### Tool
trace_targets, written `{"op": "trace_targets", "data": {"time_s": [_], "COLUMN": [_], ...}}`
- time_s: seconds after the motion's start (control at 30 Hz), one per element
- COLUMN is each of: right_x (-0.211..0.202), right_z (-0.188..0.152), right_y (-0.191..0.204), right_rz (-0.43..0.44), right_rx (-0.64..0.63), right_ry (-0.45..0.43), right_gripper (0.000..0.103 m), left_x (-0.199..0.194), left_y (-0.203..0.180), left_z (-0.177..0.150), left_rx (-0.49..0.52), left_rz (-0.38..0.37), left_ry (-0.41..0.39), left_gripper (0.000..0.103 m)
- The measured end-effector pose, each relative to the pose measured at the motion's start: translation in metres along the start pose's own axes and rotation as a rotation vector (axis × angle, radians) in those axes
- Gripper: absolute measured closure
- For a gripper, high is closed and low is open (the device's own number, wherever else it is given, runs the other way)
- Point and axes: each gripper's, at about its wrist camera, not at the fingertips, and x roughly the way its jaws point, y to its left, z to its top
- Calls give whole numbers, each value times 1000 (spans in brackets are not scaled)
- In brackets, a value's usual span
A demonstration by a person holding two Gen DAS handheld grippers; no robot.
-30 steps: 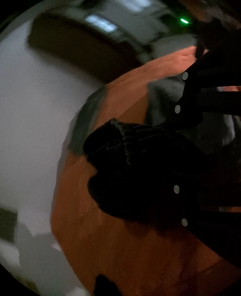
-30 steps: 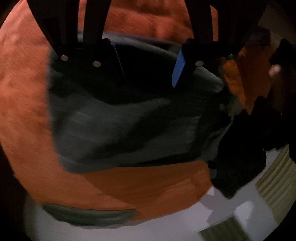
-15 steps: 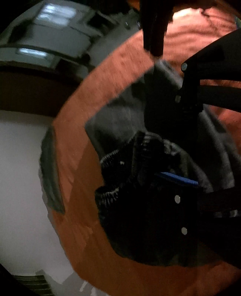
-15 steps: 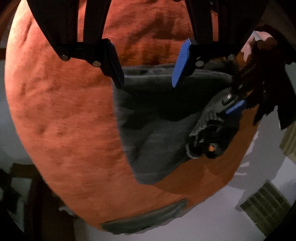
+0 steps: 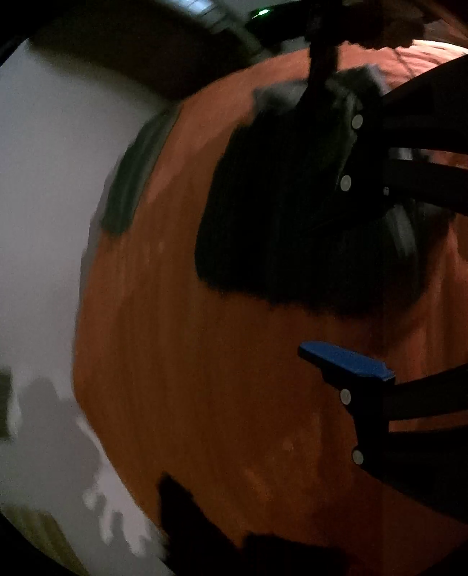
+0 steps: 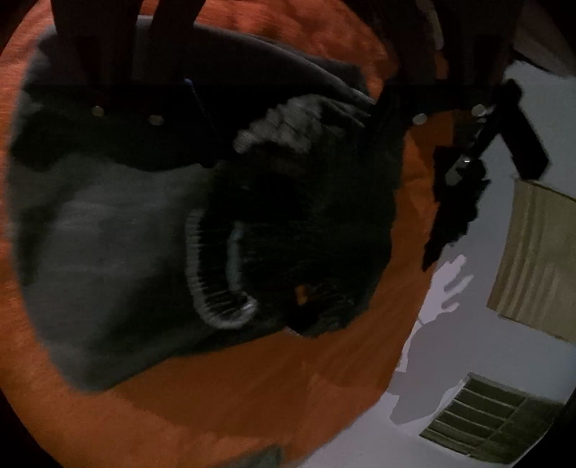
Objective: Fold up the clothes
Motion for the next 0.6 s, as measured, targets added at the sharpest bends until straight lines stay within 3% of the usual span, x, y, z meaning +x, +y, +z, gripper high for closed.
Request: {"op": "trace_targets", "data": {"time_s": [0.2,0.27,0.33,0.4,0.5,0.6], "right_x": [48,51,37,13,-33,-82], "right_z": [25,28,29,28,27,23], "right_y": [22,36,56,73,69,46], "right_rz": [-97,-156,-163,-128,7,30], "right_rx": [28,-17,-100,-155,-64,7], "right_ry": [124,111,55,-17,-78,-156], "right_gripper": [20,24,60,65,66,66], "left_x": [17,26,34,43,56,66], "left_y": [36,32,29,26,20,17], "left_z": [-3,-3,-1,0,3,8], "left_rx": [-93,-95,-96,-95,-83,-88], "left_rz": [39,26,12,-1,-13,-23], "left_ry": [64,76,101,124,142,161], "left_gripper": [41,41,41,41,41,41]}}
